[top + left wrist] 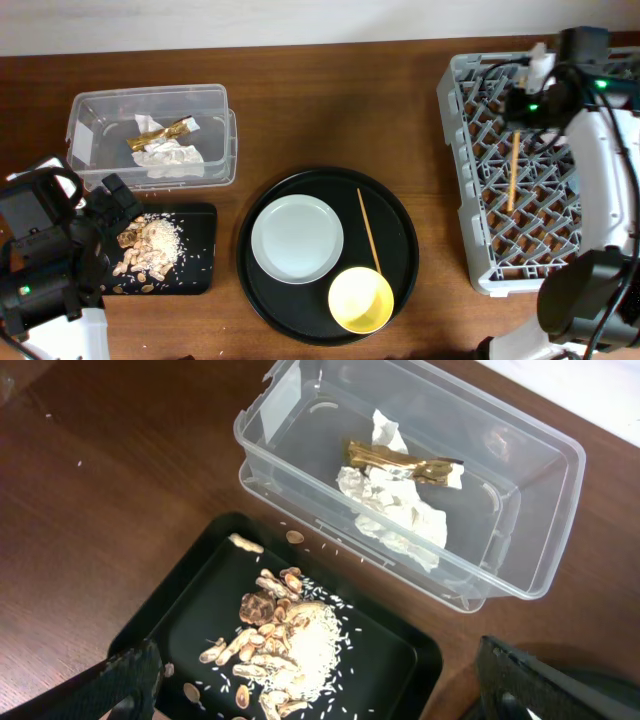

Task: Sort waste into correct bins and load items into the dishwasher rack
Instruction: 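Carry the chopstick to the rack and insert it upright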

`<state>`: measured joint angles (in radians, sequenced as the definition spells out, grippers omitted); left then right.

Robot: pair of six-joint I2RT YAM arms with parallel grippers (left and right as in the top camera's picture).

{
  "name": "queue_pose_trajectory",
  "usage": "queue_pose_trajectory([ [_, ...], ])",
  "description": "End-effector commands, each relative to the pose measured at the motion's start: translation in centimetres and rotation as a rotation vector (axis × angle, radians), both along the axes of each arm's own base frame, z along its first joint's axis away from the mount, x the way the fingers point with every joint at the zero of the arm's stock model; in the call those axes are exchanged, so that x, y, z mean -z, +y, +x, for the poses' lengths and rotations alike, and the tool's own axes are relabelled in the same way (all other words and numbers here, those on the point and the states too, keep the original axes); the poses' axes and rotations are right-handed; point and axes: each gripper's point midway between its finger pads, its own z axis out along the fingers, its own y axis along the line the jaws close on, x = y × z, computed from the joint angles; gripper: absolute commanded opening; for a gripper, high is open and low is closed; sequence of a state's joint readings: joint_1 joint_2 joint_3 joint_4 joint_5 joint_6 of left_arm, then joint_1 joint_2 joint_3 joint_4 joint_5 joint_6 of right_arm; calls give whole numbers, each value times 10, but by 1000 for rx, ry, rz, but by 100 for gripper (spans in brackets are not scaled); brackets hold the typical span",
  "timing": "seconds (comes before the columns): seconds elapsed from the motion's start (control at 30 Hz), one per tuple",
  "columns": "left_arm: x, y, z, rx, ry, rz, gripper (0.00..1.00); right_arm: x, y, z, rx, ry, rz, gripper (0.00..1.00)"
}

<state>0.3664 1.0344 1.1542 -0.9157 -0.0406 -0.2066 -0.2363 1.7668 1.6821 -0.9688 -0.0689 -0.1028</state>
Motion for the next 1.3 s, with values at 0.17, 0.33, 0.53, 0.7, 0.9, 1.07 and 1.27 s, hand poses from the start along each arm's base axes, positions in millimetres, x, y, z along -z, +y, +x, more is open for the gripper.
queue_pose_trajectory([
  [0.17, -4, 2, 1, -12, -13, -2, 99, 16, -11, 30, -146, -63, 3, 4],
  [0.33, -4, 2, 1, -12, -13, -2, 99, 46, 5, 36, -205, -26, 109, 5],
  [0.53, -4, 2, 1, -12, -13, -2, 99, 50, 23, 39, -255, -42, 210, 6],
  [0.7, -4, 2, 1, -12, -13, -2, 99, 50, 26, 37, -242, -34, 240, 11],
  [0.9, -4, 2, 1, -12, -13, -2, 99, 51, 36, 36, -237, -16, 260, 11],
  [1.07, -4, 2, 1, -12, -13, -2, 99, 52, 49, 37, -255, -8, 253, 10],
  [1.27, -4, 2, 1, -12, -13, -2, 99, 43, 46, 46, -179, -36, 284, 8],
])
